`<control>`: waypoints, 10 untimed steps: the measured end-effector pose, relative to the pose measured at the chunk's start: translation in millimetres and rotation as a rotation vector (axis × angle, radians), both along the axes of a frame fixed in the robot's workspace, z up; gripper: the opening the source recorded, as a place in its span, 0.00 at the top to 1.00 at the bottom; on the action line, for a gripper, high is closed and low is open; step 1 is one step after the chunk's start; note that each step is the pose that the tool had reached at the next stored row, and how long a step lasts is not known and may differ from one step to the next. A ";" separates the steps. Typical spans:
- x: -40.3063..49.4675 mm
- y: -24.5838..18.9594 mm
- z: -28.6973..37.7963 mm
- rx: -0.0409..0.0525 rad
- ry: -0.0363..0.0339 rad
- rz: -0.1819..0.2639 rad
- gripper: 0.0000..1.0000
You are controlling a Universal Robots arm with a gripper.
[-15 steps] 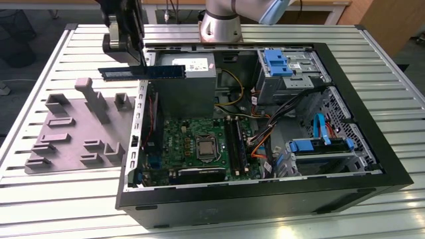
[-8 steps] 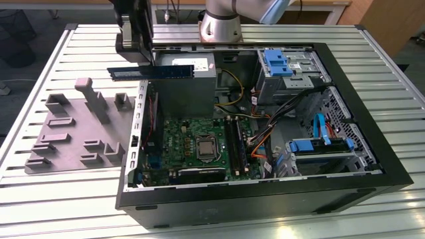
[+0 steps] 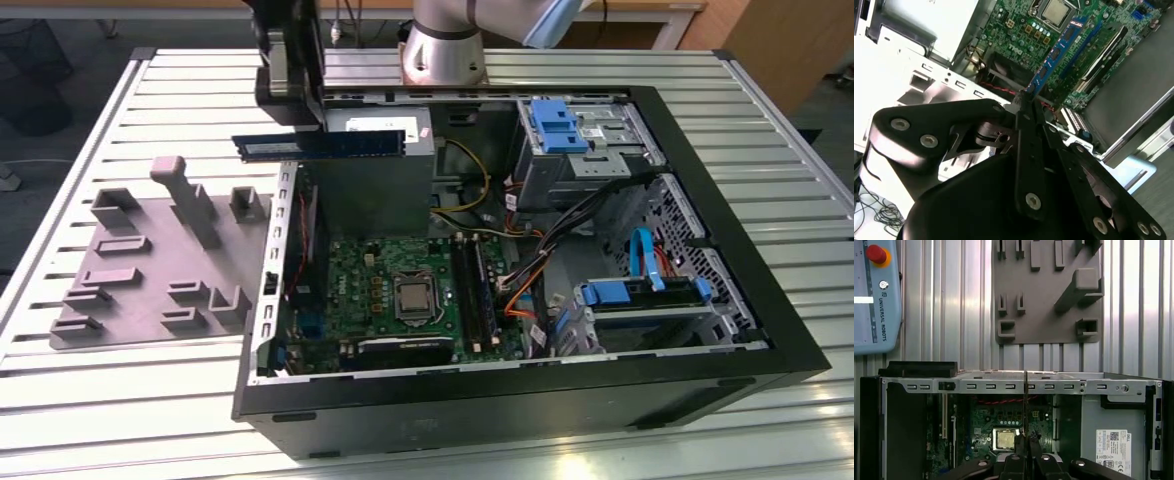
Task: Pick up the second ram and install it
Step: 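Pick up the second ram and move it above second insertion slot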
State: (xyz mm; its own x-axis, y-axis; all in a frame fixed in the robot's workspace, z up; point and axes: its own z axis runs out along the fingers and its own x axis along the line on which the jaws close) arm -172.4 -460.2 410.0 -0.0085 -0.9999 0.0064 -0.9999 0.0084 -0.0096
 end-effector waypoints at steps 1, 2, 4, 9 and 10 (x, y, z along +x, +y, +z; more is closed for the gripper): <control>1.6 0.0 0.0 0.0000 0.0000 0.000 0.86; 3.1 0.0 0.0 0.0000 0.0000 0.000 0.86; 6.4 0.0 0.0 0.0000 0.0000 0.000 0.86; 14.2 0.0 -0.1 0.0001 0.0000 0.000 0.86; 16.3 0.0 -0.1 0.0000 0.0000 0.000 0.86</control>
